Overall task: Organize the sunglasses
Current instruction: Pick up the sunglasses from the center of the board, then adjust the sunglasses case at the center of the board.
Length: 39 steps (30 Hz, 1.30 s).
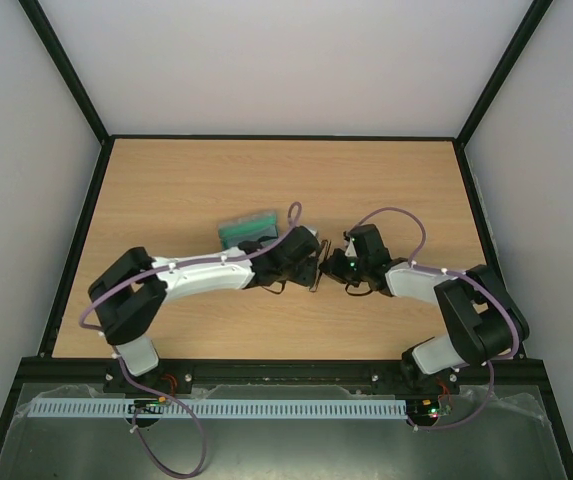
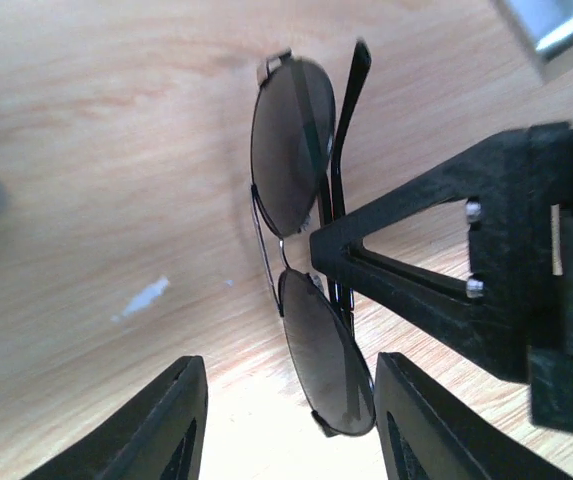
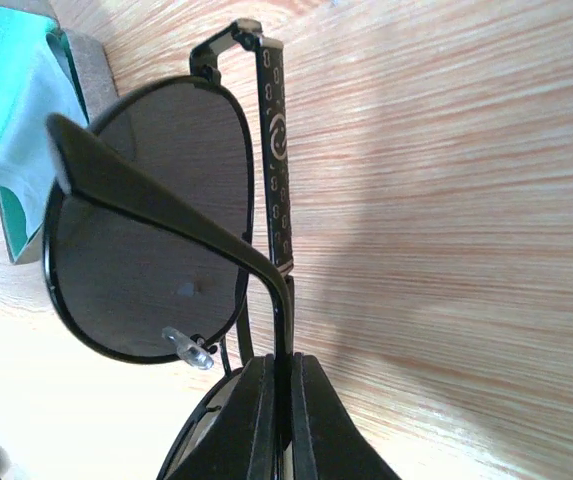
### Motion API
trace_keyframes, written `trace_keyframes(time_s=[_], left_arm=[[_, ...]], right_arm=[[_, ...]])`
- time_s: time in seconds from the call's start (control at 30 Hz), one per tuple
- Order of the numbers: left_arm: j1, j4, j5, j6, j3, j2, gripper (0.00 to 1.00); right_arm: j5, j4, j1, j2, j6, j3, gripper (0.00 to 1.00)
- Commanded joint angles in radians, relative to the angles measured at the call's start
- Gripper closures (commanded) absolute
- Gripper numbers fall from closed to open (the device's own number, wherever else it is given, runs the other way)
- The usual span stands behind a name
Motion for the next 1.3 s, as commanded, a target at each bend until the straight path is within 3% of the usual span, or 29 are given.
trace_keyframes(time_s=[0.0,0.13,0.4,0.57,0.8,1.03,1.27], left_arm=[[0.036,0.001,-0.014,-0.005,-0.027,-0.135,0.48],[0.083,0.013,-0.026,-0.036,-0.108,-0.253,0.48],[0.152,0.206,-0.001,-0.191,-0.500,-0.403,0.72],[0.172,0.323,-0.013,-0.270,-0.648,-0.403,0.77],[0.298,0.435,-0.037,-0.303,-0.721,-0.378,0.80],[0.417,0.495,-0.066,-0.282,-0.675,-0.274,0.82],[0.499,0.543,-0.047,-0.256,-0.566,-0.116,0.84]], right_arm=[[0.028,-0.064,0.003,-0.007,-0.037,0.045,0.99],[0.050,-0.108,0.003,-0.028,-0.057,0.071,0.99],[0.131,-0.243,0.004,-0.082,-0.127,0.148,0.99],[0.169,-0.313,0.003,-0.081,-0.160,0.212,0.99],[0.181,-0.404,0.005,-0.056,-0.229,0.350,0.99],[0.220,-0.479,0.028,-0.016,-0.298,0.480,0.99],[0.376,-0.519,0.117,0.056,-0.371,0.585,0.99]])
